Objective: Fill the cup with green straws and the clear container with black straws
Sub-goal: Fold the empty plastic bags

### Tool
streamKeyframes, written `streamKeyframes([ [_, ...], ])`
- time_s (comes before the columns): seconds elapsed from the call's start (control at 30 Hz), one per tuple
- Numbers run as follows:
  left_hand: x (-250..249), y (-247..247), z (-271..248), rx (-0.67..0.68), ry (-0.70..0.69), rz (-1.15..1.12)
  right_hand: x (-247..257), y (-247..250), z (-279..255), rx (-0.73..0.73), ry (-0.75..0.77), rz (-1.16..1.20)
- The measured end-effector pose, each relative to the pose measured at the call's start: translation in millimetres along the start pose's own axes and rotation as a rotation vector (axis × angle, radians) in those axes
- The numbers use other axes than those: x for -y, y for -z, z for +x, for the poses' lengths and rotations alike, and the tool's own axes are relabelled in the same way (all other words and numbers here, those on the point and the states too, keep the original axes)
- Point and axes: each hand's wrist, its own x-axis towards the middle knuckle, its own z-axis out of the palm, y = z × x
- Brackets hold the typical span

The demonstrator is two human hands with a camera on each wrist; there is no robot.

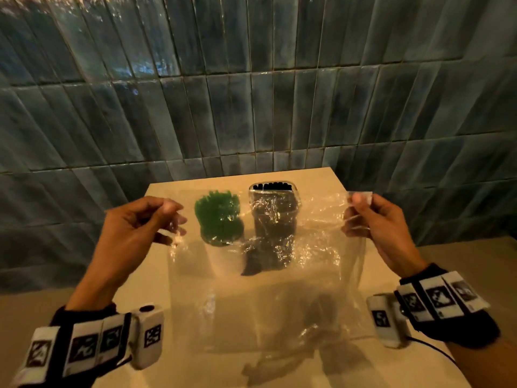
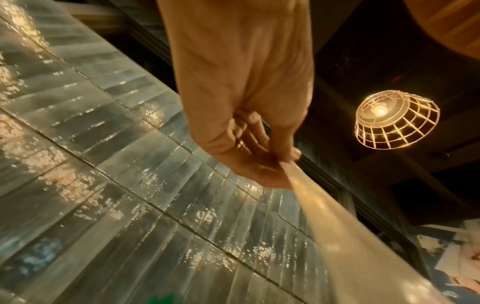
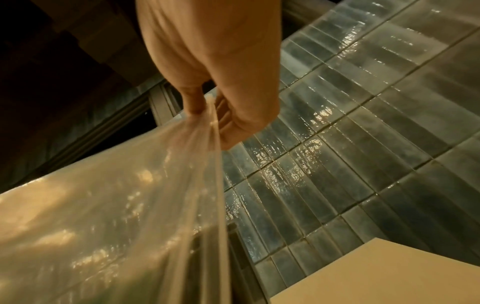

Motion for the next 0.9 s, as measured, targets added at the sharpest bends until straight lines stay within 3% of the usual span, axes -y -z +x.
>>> streamKeyframes([
  [0.07, -4, -9, 3, -0.045, -0.085, 0.009, 2, -5, -3, -0.09, 0.098, -0.232],
  [0.13, -15, -22, 8, 0.004, -0.185, 0.078, 16, -16, -12, -0.074, 0.295, -0.456],
  [0.2, -32, -40, 12, 0.138, -0.308, 0.165, 36, -35, -23, 0.152, 0.478, -0.551],
  [0.27, -47, -59, 16, 0.255, -0.472, 0.265, 46, -53, -29, 0.427, 0.467, -0.514],
  [0.33, -58, -70, 19, 0.306, -0.562, 0.302, 45, -63, -27, 0.557, 0.408, -0.389],
  [0.47, -51, -56, 19, 0.4, -0.317, 0.32, 44, -52, -20, 0.353, 0.368, -0.159],
  [0.6, -18, -17, 15, 0.346, -0.171, 0.429, 40, -17, -9, 0.161, 0.251, -0.036],
  [0.7, -4, 0, 11, 0.223, -0.061, 0.211, 40, 1, -8, 0.007, 0.205, 0.006],
  [0.8, 3, 0, 14, 0.079, -0.076, -0.049, 42, 7, -10, -0.047, 0.197, 0.014],
  [0.9, 15, -22, 9, 0.147, 0.078, -0.126, 47, 6, -11, -0.077, 0.211, 0.087],
])
